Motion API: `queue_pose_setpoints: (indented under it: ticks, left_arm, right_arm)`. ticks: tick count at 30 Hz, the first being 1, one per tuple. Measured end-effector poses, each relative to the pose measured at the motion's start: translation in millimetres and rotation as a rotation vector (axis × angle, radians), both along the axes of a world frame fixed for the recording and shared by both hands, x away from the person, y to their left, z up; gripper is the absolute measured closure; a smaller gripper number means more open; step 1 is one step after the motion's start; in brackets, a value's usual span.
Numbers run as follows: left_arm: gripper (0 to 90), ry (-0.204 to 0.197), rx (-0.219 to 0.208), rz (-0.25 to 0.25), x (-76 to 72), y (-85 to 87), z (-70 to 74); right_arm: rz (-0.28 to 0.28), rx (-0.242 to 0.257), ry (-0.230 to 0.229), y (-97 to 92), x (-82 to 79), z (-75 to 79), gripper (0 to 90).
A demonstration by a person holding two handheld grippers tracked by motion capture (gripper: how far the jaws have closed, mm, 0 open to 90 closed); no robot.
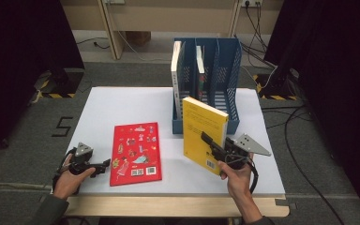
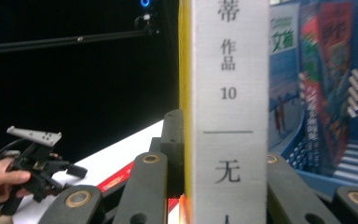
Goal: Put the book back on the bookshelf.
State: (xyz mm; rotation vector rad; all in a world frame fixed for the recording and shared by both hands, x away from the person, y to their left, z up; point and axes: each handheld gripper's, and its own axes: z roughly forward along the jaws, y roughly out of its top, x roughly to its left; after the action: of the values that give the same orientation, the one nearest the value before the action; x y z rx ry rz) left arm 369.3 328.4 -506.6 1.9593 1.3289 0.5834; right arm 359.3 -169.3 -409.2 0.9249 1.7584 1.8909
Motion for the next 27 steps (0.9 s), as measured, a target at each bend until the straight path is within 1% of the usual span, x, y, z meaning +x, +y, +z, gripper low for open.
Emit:
queue_pose_setpoints:
  ticks: [2, 4, 6, 9, 12, 15, 21, 27]
  left_arm:
    - [13.5, 0.0, -0.001, 0.0, 0.1, 0.0, -0.1]
    - [13.5, 0.001, 0.0, -0.001, 0.1, 0.0, 0.0]
    - [13.4, 0.0, 0.0, 0.0, 0.1, 0.0, 0.0]
    - [13.4, -0.001, 0.001, 0.0, 0.0, -0.1, -0.1]
    - [13.4, -0.001, 0.001, 0.0, 0.0, -0.2, -0.1]
    - [13.4, -0.003, -0.003, 0.003, 0.1, -0.6, -0.2]
    - [13.3, -0.002, -0.003, 0.003, 0.1, -0.6, -0.3]
    - [13.3, -0.002, -0.003, 0.003, 0.1, -0.5, -0.3]
  right_arm:
    - [-0.013, 0.013, 0.0, -4.3, -0.8, 3.7, 75.5]
    - [-0.026, 0.014, -0.015, -8.9, -0.7, 7.8, 75.5]
    - [-0.044, 0.025, -0.019, -12.3, -0.8, 13.3, 75.5]
    - [-0.057, 0.032, -0.034, -16.1, -0.4, 20.5, 75.6]
    - [-0.071, 0.025, -0.06, -19.6, -0.6, 28.5, 75.6]
    - [-0.084, 0.027, -0.069, -22.6, 0.8, 35.0, 75.6]
    - [-0.115, 0.044, -0.068, -29.8, 8.9, 44.3, 75.6]
    - [-0.148, 0.055, -0.071, -35.0, 22.0, 51.1, 75.6]
